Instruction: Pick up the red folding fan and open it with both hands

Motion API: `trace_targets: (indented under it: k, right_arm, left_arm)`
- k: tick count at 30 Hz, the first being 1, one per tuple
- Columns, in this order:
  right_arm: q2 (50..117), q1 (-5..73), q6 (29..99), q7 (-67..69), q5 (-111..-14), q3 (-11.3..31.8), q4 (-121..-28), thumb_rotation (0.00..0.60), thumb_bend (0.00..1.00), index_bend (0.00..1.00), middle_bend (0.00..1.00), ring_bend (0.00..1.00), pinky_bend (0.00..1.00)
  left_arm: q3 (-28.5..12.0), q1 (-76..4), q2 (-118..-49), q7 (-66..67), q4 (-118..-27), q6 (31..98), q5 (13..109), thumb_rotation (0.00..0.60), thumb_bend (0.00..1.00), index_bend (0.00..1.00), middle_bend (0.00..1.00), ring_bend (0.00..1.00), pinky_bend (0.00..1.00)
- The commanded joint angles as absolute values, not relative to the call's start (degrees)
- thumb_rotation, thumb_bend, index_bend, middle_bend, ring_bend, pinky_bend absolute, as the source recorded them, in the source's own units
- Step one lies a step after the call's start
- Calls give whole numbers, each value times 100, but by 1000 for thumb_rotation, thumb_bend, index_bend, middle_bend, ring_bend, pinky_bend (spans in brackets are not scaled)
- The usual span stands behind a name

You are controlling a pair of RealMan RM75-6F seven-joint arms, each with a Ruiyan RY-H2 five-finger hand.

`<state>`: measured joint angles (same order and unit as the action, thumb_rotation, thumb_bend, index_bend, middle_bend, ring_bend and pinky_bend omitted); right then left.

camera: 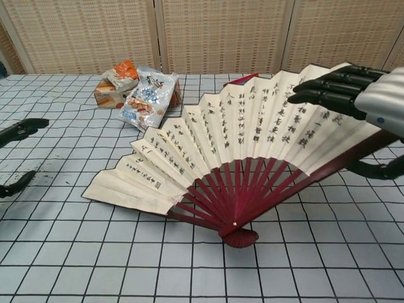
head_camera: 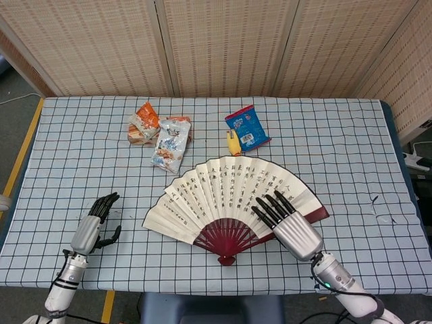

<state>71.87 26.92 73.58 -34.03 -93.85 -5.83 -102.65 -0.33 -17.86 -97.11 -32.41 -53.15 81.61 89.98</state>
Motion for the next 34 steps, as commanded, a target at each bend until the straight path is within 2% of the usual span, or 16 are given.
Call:
trace_targets:
  k: [1,5,12,15,18,22,24,27,30,34]
  right_arm:
    - [6683,2407,7159,-3897,-9129,-905,-10717,600,146,0,0,0,0]
    - [6404,2344,6740,-4266,-8636,-1049,-10882,600,131,0,0,0,0]
    - [6110,2749,5408,-4390,-7124,-1001,-11098,600,130,0,0,0,0]
    - [6035,2769,5360,-4093,-7041,-928,-11136,600,125,0,0,0,0]
    - [5922,2418,6029,-3173,-7622,-796,-11208,600,120,0,0,0,0]
    - [5845,1581,7754,-2126,-8840,-799,-10822,600,120,0,0,0,0]
    - [5912,1106,8621,-1846,-9104,-785,-10476,600,121,0,0,0,0]
    - [6042,571,9356,-1590,-9091,-773,-10057,600,122,0,0,0,0]
    - [6053,349,9477,-1339,-8935,-746,-9842,600,124,0,0,0,0]
    - [5963,317,9450,-1177,-8784,-571,-9850,600,125,0,0,0,0]
  left_arm:
    - [-56,-1748,-9595,-3313,-5432,8234,9005,600,467,0,0,0,47]
    - [-37,-1740,-9495,-3331,-5541,8198,9007,600,467,0,0,0,47]
    - [236,-1759,-9035,-3498,-6082,7839,9110,600,467,0,0,0,48]
    - [340,-1746,-8682,-3518,-6575,7825,9190,600,468,0,0,0,47]
    - [392,-1635,-8267,-3412,-7177,8096,9299,600,468,0,0,0,46]
    - [542,-1332,-7647,-2764,-7877,8686,9554,600,468,0,0,0,41]
    - [623,-1168,-7309,-2158,-8192,8931,9669,600,468,0,0,0,35]
    - [635,-909,-6956,-1098,-8569,9220,9656,600,467,0,0,0,30]
    - [608,-702,-6721,-233,-8852,9336,9498,600,463,0,0,0,32]
    - [444,-604,-6689,98,-8940,9496,9414,600,460,0,0,0,32]
